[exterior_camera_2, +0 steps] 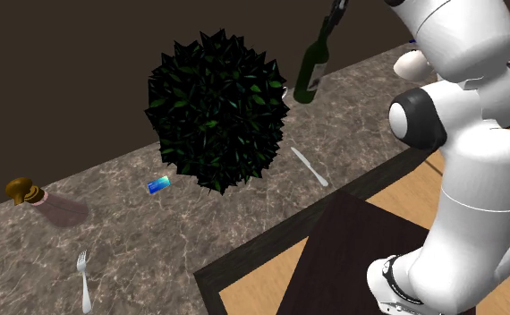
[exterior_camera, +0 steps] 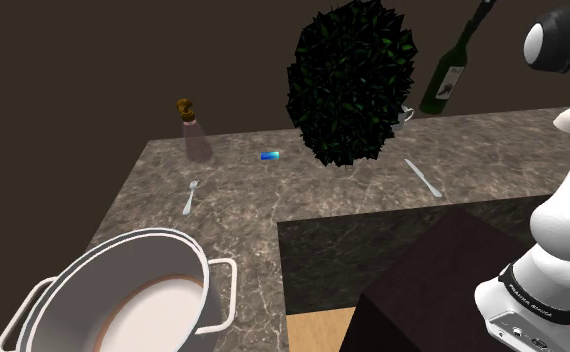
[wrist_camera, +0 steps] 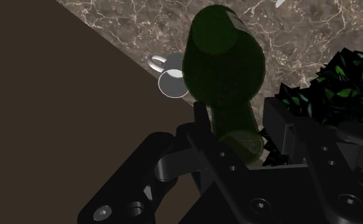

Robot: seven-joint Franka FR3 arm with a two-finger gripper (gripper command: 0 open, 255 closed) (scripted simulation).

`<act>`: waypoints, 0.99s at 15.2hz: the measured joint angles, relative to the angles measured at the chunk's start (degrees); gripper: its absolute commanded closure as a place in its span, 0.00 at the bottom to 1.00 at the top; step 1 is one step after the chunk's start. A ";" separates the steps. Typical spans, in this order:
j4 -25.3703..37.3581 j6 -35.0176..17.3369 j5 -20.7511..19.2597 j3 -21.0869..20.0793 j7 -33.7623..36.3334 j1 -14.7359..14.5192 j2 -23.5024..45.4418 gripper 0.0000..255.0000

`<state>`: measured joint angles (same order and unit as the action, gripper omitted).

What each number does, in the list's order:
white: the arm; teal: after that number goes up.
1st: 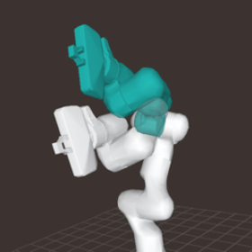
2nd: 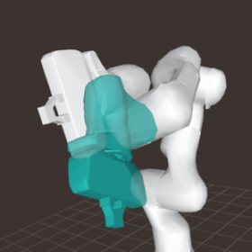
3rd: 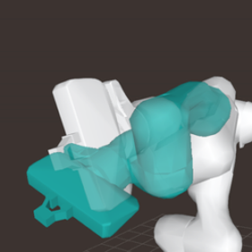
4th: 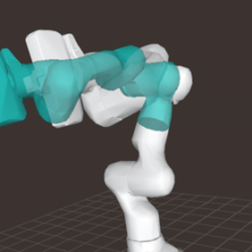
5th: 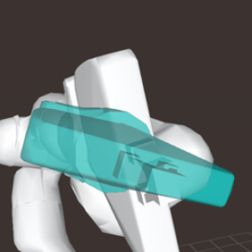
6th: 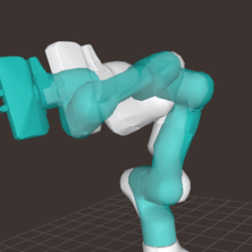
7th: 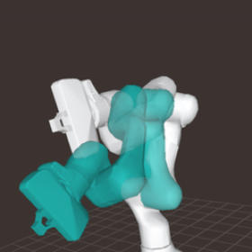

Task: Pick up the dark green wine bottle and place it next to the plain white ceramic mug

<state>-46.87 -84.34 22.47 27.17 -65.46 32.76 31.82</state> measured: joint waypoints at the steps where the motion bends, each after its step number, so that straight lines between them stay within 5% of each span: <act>1: -1.67 -1.33 -0.11 0.10 -0.42 -0.27 -0.26 1.00; 15: -21.85 -15.79 -2.15 0.85 -2.97 -5.23 -5.67 1.00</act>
<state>-68.72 -100.13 20.32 28.02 -68.43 27.53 26.15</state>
